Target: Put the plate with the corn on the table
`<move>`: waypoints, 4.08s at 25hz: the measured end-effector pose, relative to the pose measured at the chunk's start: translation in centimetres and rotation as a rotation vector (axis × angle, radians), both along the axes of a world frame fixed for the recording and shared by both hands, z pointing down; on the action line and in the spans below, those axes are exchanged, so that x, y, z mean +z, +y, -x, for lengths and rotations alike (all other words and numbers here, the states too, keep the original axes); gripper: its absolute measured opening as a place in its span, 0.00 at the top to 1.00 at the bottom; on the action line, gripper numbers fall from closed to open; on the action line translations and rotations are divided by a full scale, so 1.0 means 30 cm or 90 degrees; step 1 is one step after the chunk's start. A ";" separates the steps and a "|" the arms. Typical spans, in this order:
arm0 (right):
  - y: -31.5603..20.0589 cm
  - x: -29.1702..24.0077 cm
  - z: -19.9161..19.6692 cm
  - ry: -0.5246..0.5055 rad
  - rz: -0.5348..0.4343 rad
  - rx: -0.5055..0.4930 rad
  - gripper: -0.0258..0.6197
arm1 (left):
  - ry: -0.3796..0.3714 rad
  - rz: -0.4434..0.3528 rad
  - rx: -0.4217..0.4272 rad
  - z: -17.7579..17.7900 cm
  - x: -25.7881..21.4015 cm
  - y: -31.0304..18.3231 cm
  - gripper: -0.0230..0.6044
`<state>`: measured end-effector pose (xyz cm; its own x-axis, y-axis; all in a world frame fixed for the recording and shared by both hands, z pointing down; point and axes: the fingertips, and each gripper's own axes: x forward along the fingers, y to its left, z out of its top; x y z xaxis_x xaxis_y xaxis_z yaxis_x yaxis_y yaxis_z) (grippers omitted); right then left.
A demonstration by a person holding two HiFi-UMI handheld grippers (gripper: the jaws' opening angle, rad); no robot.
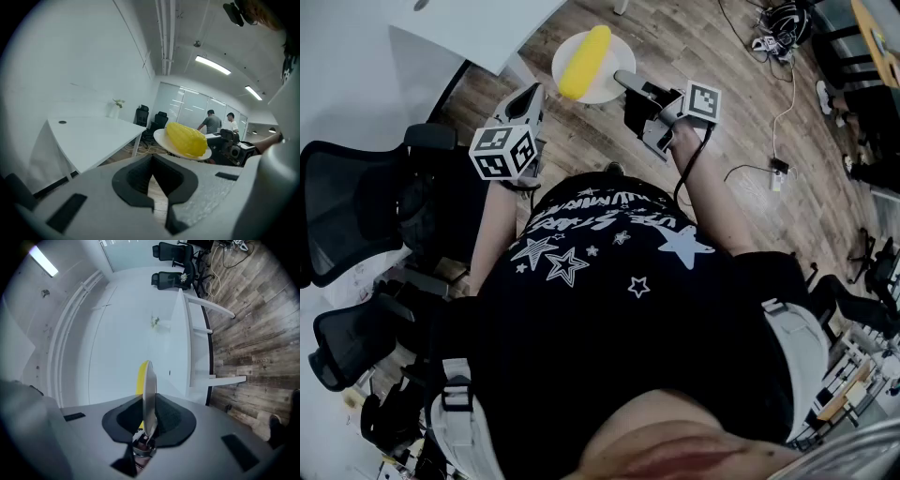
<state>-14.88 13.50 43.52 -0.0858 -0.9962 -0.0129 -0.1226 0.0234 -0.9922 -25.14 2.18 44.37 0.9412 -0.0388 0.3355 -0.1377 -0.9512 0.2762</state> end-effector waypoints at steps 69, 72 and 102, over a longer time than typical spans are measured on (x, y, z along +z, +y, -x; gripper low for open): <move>-0.496 0.043 -0.834 0.006 0.004 0.010 0.88 | -0.005 0.023 -0.017 -0.801 0.036 -0.558 0.96; -0.567 0.055 -0.873 0.002 0.006 0.019 0.87 | -0.003 0.024 -0.012 -0.840 0.053 -0.631 0.96; -0.930 0.121 -1.311 0.040 0.024 -0.235 0.87 | -0.034 0.036 -0.246 -1.101 0.091 -0.809 0.96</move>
